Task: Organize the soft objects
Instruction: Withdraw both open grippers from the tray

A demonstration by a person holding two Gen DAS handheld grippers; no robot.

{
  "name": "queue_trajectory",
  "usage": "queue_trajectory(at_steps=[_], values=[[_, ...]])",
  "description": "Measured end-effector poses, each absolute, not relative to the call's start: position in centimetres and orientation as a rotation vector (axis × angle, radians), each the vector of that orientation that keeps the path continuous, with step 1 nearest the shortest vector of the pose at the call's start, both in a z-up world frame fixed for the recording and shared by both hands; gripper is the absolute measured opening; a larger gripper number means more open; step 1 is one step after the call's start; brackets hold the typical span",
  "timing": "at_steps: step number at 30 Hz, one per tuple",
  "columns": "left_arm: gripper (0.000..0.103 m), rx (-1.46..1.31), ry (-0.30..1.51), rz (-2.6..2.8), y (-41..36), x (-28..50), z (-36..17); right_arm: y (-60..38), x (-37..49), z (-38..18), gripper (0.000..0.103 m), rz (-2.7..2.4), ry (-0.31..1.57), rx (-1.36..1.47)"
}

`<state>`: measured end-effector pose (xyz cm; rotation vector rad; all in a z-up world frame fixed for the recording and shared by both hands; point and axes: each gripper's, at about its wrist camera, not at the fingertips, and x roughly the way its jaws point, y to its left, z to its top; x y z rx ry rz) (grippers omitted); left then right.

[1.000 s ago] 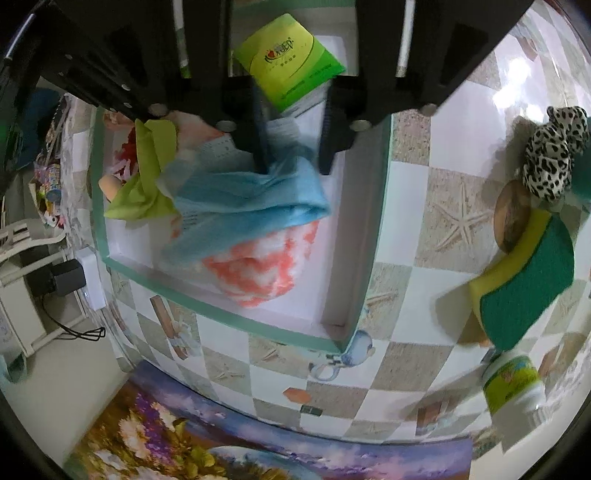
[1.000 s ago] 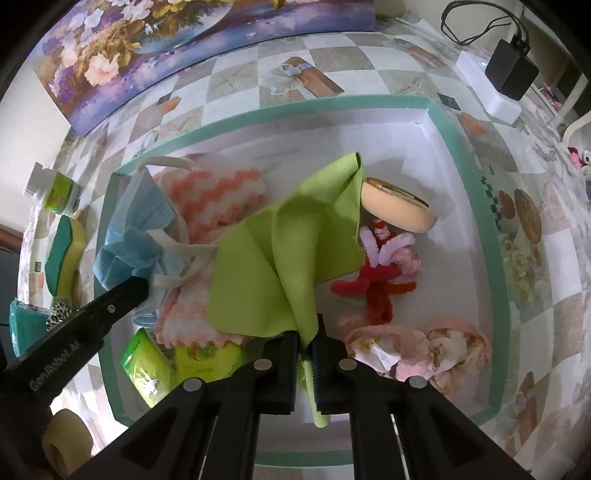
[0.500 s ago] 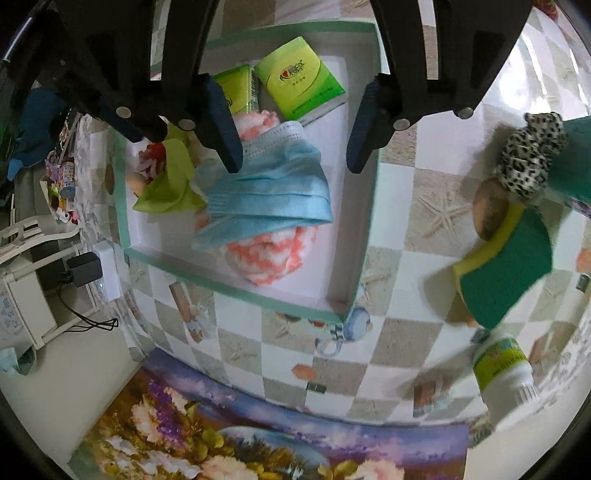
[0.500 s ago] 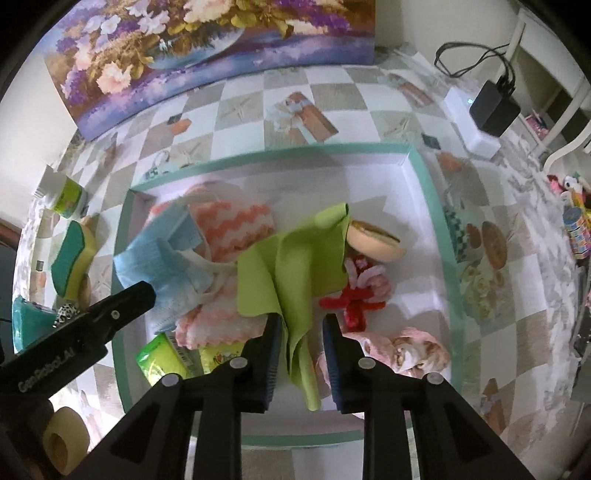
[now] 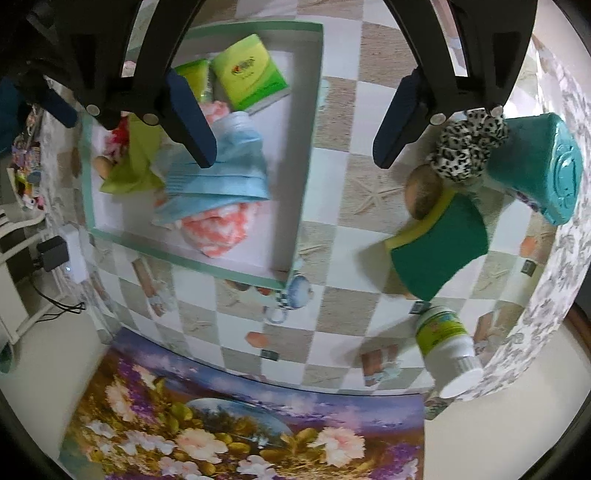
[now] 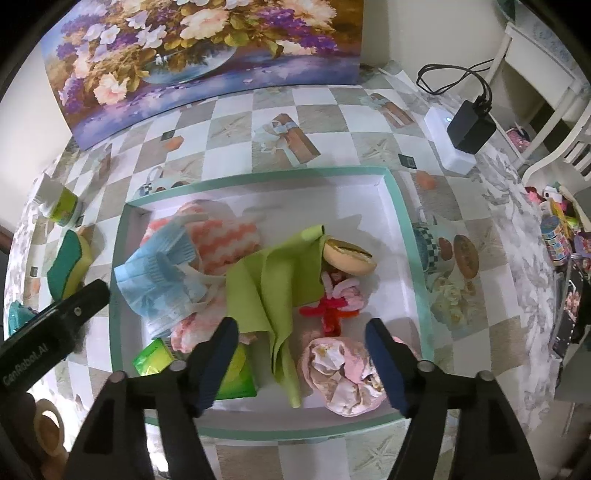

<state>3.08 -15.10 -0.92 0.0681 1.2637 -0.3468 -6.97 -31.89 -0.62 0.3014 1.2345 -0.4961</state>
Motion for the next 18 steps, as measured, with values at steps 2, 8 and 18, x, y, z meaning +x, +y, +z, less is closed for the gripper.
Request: queue_trajectory(at_steps=[2,8,18], values=[[0.093,0.075,1.268,-0.321,-14.8,3.2,-1.1,-32.1,-7.0,-0.6,0.086,-0.507,1.230,0.298],[0.093,0.065,1.290,-0.271,-13.8,3.5,-1.6,-32.2,-7.1,-0.2,0.103,-0.514,1.212,0.283],[0.093,0.060,1.269,-0.215,-12.0,3.7,-1.0,-31.6,-7.0,0.5,0.103,-0.504,1.193,0.258]])
